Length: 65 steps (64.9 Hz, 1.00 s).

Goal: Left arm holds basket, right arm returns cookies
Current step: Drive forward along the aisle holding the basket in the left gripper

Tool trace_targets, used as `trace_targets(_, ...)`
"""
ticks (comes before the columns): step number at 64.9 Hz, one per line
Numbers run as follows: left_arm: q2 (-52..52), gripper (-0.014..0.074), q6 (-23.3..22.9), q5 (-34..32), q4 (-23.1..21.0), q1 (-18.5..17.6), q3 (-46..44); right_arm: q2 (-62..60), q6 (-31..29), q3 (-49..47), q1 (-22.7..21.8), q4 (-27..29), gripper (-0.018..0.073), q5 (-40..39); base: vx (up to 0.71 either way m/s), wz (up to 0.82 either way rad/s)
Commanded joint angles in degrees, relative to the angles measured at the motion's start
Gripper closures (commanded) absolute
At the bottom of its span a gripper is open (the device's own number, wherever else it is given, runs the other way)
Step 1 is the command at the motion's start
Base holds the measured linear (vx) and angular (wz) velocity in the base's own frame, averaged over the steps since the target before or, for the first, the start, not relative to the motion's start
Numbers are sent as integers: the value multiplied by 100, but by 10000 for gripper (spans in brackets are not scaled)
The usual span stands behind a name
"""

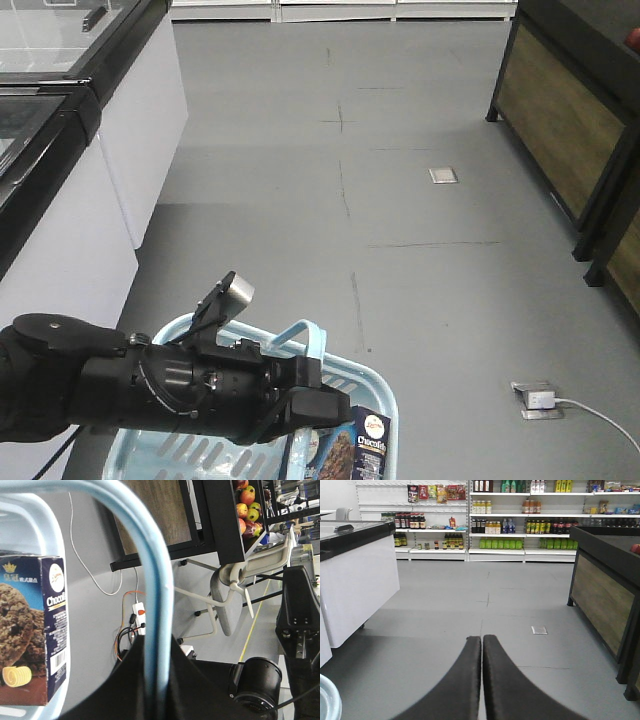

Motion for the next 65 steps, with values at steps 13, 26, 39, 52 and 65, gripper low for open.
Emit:
trace_targets(13,-200,604,53,298,-521,-5,-163,-49,0,13,-17,-21,567,-418,5,-9)
trace_targets(26,-200,604,53,298,-521,-5,-163,-49,0,13,-17,-21,567,-418,9,-5)
trace_targets(39,-200,604,53,298,-521,-5,-163,-49,0,13,-17,-21,567,-418,12,-7)
trace_targets(52,-200,604,53,298,-521,-5,-163,-49,0,13,-17,-21,567,-418,17,-8)
trace_targets(65,-200,604,53,304,-522,-5,-163,-49,0,13,-17,-21,567,-418,23,2)
